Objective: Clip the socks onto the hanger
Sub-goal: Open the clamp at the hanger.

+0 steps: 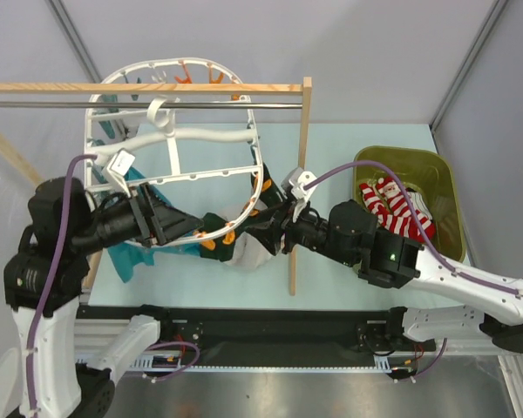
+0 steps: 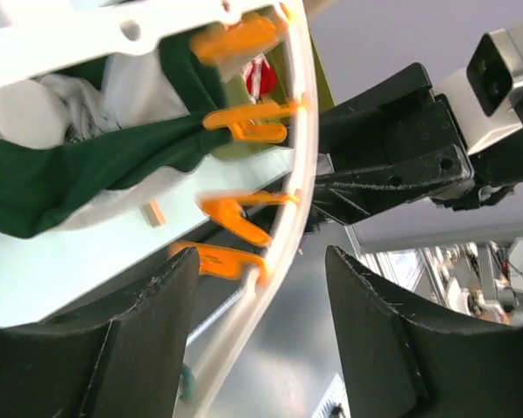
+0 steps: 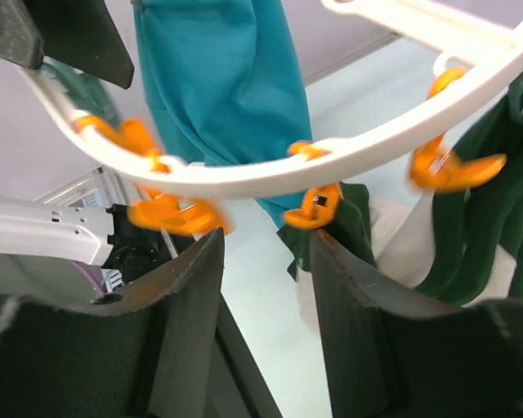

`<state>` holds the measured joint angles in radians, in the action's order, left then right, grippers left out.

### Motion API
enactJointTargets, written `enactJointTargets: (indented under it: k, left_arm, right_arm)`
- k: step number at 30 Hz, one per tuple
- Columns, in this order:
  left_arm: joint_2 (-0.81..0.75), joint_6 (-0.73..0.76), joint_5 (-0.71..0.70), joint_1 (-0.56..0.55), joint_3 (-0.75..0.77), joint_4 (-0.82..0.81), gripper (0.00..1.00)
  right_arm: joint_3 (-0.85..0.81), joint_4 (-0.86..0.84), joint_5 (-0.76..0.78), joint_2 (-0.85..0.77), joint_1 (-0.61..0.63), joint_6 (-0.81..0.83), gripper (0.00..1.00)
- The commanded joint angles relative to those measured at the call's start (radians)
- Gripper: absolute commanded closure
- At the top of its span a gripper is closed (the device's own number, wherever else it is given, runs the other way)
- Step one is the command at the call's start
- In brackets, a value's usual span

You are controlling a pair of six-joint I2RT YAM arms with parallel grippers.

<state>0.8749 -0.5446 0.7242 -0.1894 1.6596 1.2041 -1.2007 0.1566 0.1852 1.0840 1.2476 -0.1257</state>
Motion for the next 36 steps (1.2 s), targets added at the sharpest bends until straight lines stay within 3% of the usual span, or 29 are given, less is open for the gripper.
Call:
enactJointTargets:
  k: [1,6,10,12,15,18,20,21,25,26,30,36]
  left_arm:
    - [-0.152,-0.127,-0.118,-0.007,-0.111,-0.130,0.35]
    - [-0.344,-0.282,-0.134,-0.007,-0.337,-0.397,0.41]
    - [-0.445,-0.286,-0.173,-0.007,-0.347,-0.589,0.38]
    - [-0.391,-0.241,-0.203,-0.007,-0.261,-0.531,0.38]
    - [-0.315,-0.192,-0.131,-0.005,-0.236,-0.492,0.41]
    - [-0.313,-0.143,-0.146,-0.005,-0.196,-0.489,0.30]
    - [-0.297,-0.137,-0.102,-0.005,-0.167,-0.498,0.29]
    - [-0.294,-0.167,-0.009,-0.005,-0.161,-0.527,0.31]
    - [-0.326,-0.392,0.203,-0.008,-0.267,-0.878,0.38]
    - [-0.329,-0.415,0.216,-0.018,-0.280,-0.902,0.38]
    - [-0.312,-0.335,0.189,-0.097,-0.262,-0.763,0.38]
    - [-0.388,-0.232,0.112,-0.139,-0.415,-0.603,0.46]
  right_arm:
    - [0.013,-0.080,-0.163,-0.003,-0.059,-0.029,0.52]
    - [-0.008,-0.095,-0.315,0.016,-0.094,-0.051,0.57]
    - [0.000,-0.118,-0.418,0.014,-0.088,-0.069,0.58]
    - [0.012,-0.138,-0.405,0.011,-0.077,-0.078,0.58]
    - [-0.002,-0.143,-0.363,0.024,-0.074,-0.104,0.57]
    - [-0.022,-0.117,-0.304,0.040,-0.050,-0.115,0.44]
    - [-0.040,-0.091,-0.283,0.047,-0.047,-0.124,0.42]
    - [-0.045,-0.083,-0.274,0.048,-0.047,-0.140,0.40]
    - [-0.082,-0.040,-0.244,0.063,-0.056,-0.187,0.38]
    - [-0.097,-0.023,-0.231,0.068,-0.054,-0.196,0.39]
    - [-0.131,0.011,-0.187,0.088,-0.063,-0.227,0.39]
    - [-0.163,0.034,-0.187,0.090,-0.070,-0.284,0.40]
